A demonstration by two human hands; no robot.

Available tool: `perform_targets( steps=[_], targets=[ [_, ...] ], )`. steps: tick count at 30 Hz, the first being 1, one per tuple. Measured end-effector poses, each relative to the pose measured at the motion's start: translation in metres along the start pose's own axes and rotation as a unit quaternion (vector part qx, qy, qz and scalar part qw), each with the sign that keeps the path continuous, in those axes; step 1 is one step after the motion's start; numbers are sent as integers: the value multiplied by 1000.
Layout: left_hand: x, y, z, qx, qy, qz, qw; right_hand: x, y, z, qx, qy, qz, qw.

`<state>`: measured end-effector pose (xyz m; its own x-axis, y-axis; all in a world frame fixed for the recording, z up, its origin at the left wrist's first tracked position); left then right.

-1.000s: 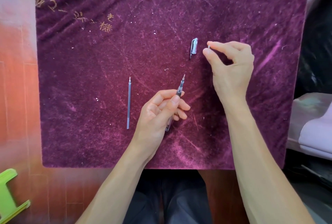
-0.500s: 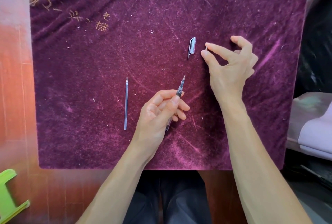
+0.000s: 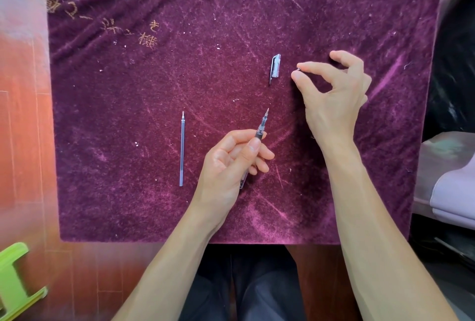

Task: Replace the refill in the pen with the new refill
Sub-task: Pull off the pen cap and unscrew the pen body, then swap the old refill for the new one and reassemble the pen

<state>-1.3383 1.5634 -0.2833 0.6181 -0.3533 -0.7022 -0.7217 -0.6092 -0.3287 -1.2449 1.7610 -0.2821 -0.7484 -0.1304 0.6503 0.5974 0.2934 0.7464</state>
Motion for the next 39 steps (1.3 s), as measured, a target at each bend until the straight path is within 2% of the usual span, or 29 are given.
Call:
perform_targets(
  steps=[10, 14, 21, 31, 33, 36, 37, 39],
  targets=[
    [-1, 1, 1, -6, -3, 1, 1000, 5, -5, -1, 19, 30, -27, 999],
    [-2, 0, 0, -5, 0, 3, 1000, 14, -1, 0, 21, 66, -24, 997],
    [-4, 0, 1, -10, -1, 4, 1000, 29, -15, 8, 106, 117, -76, 985],
    [-3, 0, 0, -17, 0, 2, 1000, 33, -13, 8, 128, 120, -88, 981],
    [-2, 0, 0, -18, 2, 0, 1000, 36, -2, 6, 97, 114, -62, 987],
    [-2, 2, -1, -21, 4, -1, 1000, 42, 27, -9, -12, 111, 51, 992],
    [-2, 3, -2, -24, 5, -2, 1000, 42, 34, -18, -25, 97, 103, 990],
    [-1, 4, -3, -31, 9, -4, 999, 42, 34, -39, 23, 48, 207, 977]
  ],
)
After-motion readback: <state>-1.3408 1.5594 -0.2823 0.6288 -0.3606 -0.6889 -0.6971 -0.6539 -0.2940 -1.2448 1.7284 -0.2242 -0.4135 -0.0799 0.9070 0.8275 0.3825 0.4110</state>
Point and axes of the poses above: each hand's wrist, its own z-axis towards the middle knuckle, its own y-axis out of the back of the hand, x = y × z, the point moved 6 cm from there along z, towards the middle knuckle, and after that the axes turned 5 degrees about y, right-handed, at the moved point
